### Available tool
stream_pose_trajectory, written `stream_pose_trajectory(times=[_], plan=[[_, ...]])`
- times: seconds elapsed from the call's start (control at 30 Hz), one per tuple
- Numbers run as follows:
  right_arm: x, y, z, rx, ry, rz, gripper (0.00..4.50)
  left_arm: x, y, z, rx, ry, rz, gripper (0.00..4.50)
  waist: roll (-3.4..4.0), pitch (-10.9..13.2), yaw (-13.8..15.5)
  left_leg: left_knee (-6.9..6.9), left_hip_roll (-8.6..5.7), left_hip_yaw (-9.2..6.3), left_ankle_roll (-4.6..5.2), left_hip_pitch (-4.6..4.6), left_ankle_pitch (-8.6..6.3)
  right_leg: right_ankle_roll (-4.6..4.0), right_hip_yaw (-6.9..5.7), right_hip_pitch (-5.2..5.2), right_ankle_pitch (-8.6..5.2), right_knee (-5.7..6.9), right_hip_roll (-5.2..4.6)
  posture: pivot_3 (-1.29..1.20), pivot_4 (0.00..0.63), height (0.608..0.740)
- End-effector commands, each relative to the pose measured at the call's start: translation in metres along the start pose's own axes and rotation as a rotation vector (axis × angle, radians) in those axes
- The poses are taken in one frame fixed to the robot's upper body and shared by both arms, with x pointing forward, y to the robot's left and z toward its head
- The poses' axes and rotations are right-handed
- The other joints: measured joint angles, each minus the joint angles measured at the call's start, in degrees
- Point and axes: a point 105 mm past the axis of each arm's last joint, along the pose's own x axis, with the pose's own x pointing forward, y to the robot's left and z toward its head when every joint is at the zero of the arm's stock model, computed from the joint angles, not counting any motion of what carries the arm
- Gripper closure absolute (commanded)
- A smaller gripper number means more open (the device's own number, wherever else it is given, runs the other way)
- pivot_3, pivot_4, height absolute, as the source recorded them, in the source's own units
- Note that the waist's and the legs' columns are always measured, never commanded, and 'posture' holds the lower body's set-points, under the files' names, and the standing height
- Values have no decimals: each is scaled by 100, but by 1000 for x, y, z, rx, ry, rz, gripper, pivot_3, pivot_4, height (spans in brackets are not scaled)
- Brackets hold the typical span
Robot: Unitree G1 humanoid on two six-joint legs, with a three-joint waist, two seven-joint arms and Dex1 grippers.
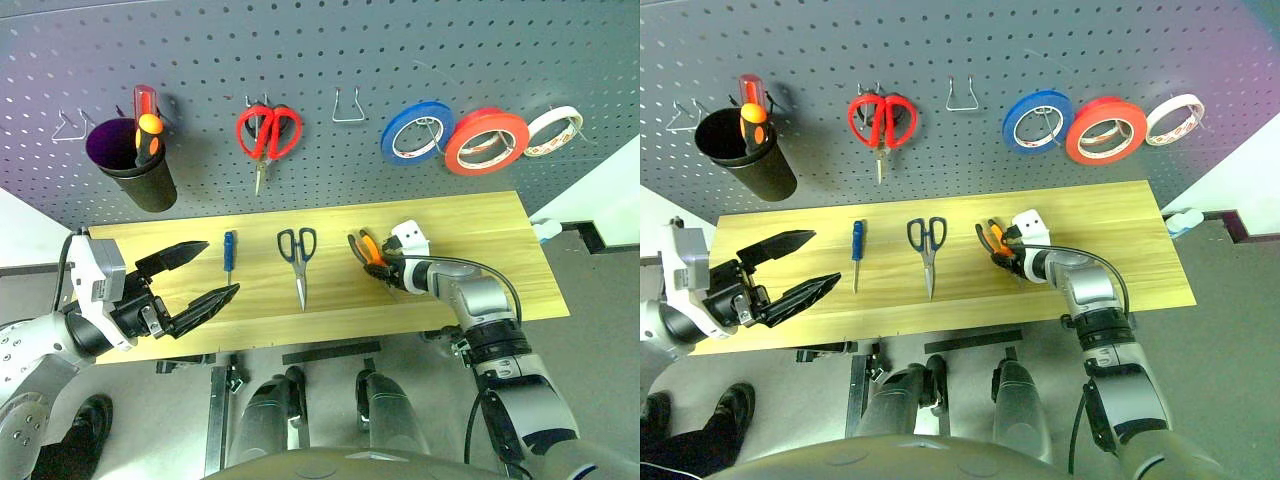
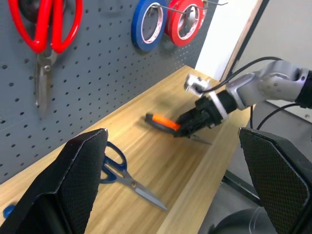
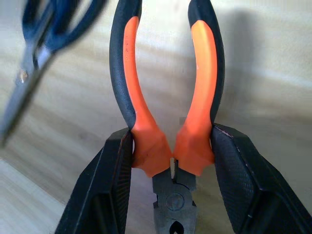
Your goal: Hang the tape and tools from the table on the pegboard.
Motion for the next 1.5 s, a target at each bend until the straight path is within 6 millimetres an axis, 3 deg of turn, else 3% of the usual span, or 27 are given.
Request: stream_pose_trajectory(times=[0.03,0.27,0.37,0.57,1.0,1.27,1.5], plan=[[-10,0,12,1,-119,32,2422,-1,0,5,35,-12,-13,0,-1,-1,0,-1,0,0,0,0,0,0,-1,1,0,-1,0,-76,272,740],[-21,16,7,47,-239,162,2422,1,3,6,38,-14,-19,0,-2,-1,1,4,0,0,1,0,1,2,-15,6,1,2,3,-87,263,740],[-31,24,11,51,-316,222,2422,2,5,5,42,-13,-18,0,-2,-1,-3,8,1,-1,1,1,2,3,-17,9,1,6,5,-94,257,740],[-43,21,28,79,-455,240,2422,3,8,6,47,-18,-18,0,-5,-4,-3,25,1,-1,0,4,2,9,-17,14,4,16,7,-103,244,740],[-66,54,87,-10,-686,388,2422,10,19,9,87,-43,-15,0,-25,-22,-7,69,3,-2,0,2,2,10,-19,15,5,59,10,-123,192,740],[-72,50,125,-34,-790,366,2422,13,24,11,102,-63,-4,0,-60,-59,-9,104,3,-2,-15,6,8,7,-17,9,8,110,7,-122,166,740],[-78,58,158,-63,-872,398,2422,13,25,12,114,-77,10,0,-91,-101,-8,102,4,-1,-11,4,11,6,-18,5,8,111,9,-109,151,740]])
